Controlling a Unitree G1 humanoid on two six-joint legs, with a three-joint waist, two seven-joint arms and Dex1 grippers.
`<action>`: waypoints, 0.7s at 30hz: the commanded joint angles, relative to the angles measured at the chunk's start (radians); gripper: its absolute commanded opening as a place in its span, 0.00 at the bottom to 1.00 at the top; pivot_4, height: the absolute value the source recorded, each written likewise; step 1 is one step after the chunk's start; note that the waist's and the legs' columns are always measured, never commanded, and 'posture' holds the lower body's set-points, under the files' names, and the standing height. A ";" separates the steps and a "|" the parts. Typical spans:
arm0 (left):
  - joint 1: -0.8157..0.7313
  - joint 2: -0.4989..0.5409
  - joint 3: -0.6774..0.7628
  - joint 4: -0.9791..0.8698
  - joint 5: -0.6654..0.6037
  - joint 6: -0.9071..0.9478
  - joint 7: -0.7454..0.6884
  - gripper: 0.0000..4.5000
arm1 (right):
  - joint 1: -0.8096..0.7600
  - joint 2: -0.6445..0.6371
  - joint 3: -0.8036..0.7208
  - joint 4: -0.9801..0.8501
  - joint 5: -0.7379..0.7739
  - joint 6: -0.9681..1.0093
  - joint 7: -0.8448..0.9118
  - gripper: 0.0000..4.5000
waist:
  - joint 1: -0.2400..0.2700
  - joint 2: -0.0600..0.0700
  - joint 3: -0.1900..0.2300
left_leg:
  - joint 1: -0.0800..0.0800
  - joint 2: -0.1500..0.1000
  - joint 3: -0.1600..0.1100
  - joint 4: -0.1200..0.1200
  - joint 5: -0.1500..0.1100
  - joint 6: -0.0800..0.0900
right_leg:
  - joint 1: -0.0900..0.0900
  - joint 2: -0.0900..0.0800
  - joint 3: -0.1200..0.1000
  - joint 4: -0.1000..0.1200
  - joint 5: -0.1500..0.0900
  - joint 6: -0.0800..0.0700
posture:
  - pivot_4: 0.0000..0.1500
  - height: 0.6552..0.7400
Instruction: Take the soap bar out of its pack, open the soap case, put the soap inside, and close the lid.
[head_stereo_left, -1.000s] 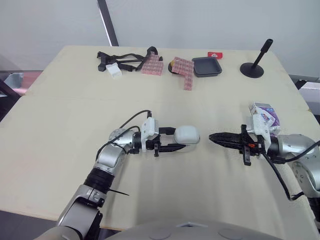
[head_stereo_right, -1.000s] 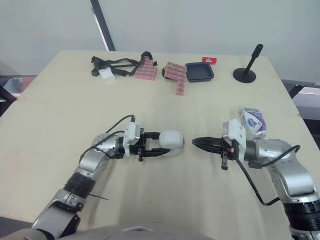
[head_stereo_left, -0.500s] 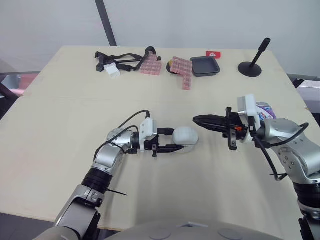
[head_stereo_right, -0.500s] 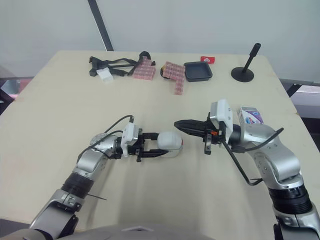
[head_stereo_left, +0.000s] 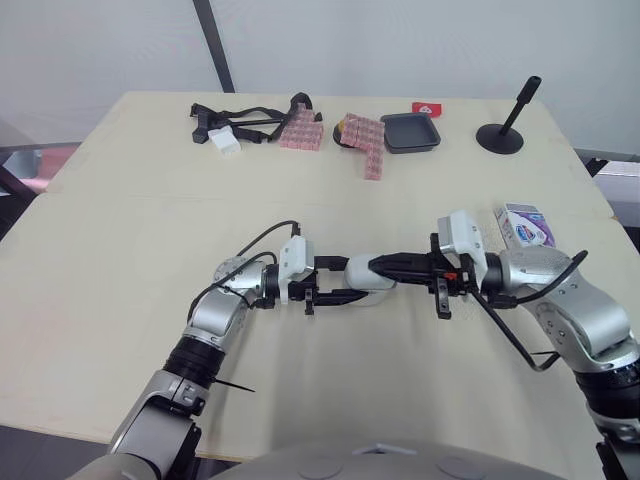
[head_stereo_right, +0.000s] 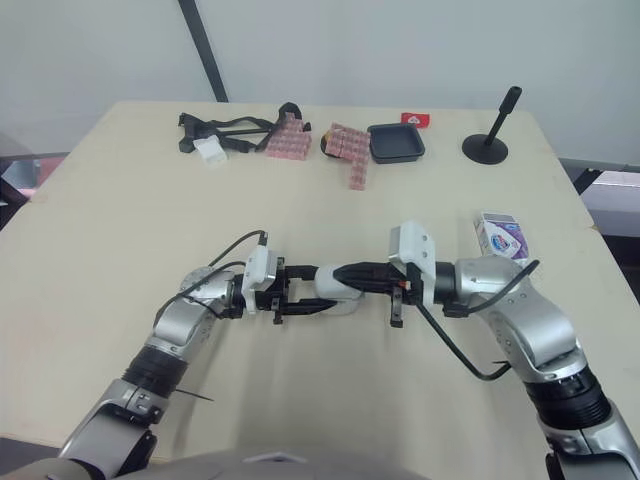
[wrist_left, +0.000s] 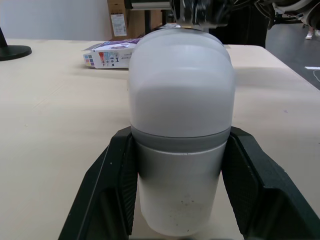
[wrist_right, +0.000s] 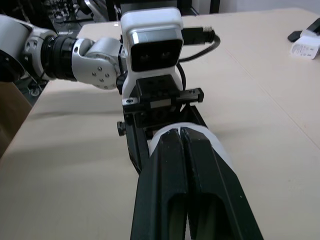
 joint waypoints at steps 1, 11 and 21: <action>0.003 0.001 0.006 -0.032 -0.002 -0.013 0.006 0.42 | -0.003 -0.016 0.012 0.010 -0.022 0.026 -0.017 0.02 | -0.001 0.000 0.000 | 0.000 0.000 0.000 0.000 0.000 0.000 | 0.000 0.000 0.000 0.000 0.000 0.000 | 1.00 1.00; 0.003 -0.001 0.008 -0.037 -0.005 -0.005 0.017 0.42 | 0.005 -0.008 0.036 0.018 -0.017 0.093 -0.066 0.02 | -0.002 0.000 0.000 | 0.002 0.000 0.000 0.000 0.000 0.000 | 0.004 0.000 0.000 0.000 0.000 0.000 | 1.00 1.00; 0.003 0.007 0.009 -0.036 0.000 -0.016 0.016 0.42 | -0.012 0.036 -0.029 0.014 0.050 0.081 -0.089 0.02 | -0.003 0.000 0.000 | 0.003 0.000 0.000 0.000 0.000 0.000 | 0.004 0.000 0.000 0.000 0.000 0.000 | 1.00 1.00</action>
